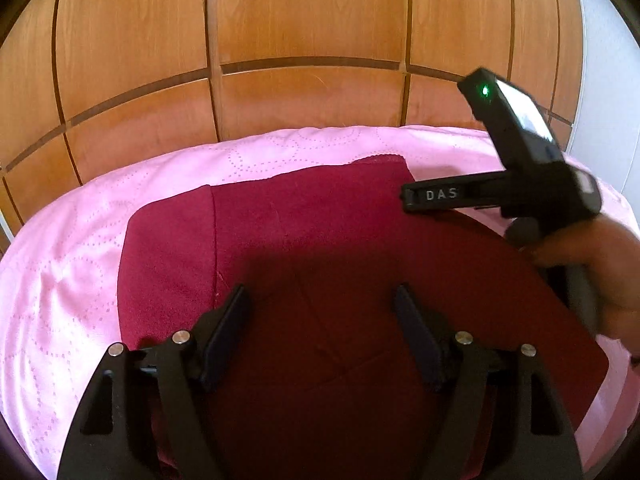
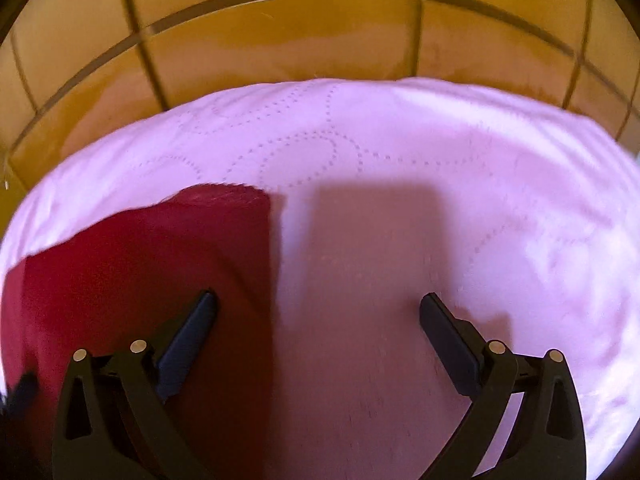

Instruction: Fold small clothes

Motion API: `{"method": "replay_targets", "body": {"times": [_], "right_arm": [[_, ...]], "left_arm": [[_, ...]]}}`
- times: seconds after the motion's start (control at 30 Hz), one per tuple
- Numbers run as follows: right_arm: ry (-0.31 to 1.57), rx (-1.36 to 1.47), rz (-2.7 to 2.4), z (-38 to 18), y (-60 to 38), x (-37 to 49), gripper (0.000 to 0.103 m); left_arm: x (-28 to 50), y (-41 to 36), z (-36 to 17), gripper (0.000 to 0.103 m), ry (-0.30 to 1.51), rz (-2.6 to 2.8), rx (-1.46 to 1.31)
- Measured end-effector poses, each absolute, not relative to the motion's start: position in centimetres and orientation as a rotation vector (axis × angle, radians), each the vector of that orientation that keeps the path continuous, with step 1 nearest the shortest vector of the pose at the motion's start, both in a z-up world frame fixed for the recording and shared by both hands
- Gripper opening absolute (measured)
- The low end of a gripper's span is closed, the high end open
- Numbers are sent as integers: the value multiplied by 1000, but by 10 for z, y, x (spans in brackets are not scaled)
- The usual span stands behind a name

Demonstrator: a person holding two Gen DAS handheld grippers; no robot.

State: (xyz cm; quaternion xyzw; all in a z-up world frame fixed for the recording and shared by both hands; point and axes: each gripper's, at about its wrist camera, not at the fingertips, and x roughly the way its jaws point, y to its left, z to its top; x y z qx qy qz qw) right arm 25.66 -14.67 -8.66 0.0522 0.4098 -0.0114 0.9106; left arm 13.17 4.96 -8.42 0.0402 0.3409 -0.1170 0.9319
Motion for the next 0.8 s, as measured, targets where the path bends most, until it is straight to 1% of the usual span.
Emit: {"method": "replay_targets", "body": {"times": [0.13, 0.23, 0.3, 0.37, 0.43, 0.5, 0.6, 0.7, 0.8], "right_arm": [[803, 120, -7, -86, -149, 250, 100], [807, 131, 40, -79, -155, 252, 100], [792, 95, 68, -66, -156, 246, 99], [768, 56, 83, -53, -156, 239, 99], [747, 7, 86, -40, -159, 234, 100], [741, -26, 95, -31, -161, 233, 99], [747, -59, 111, -26, -159, 234, 99], [756, -106, 120, -29, -154, 238, 99], [788, -160, 85, -44, -142, 245, 99]], "left_arm": [[132, 50, -80, 75, 719, -251, 73], [126, 43, -59, 75, 742, -296, 51], [117, 31, -47, 75, 724, -361, 58], [106, 8, -40, 75, 685, -422, 131], [99, -13, -45, 75, 666, -463, 214], [98, -30, -57, 76, 687, -485, 273], [96, -39, -74, 76, 664, -456, 335], [87, -40, -81, 76, 635, -448, 375], [87, -35, -82, 76, 636, -458, 350]]}}
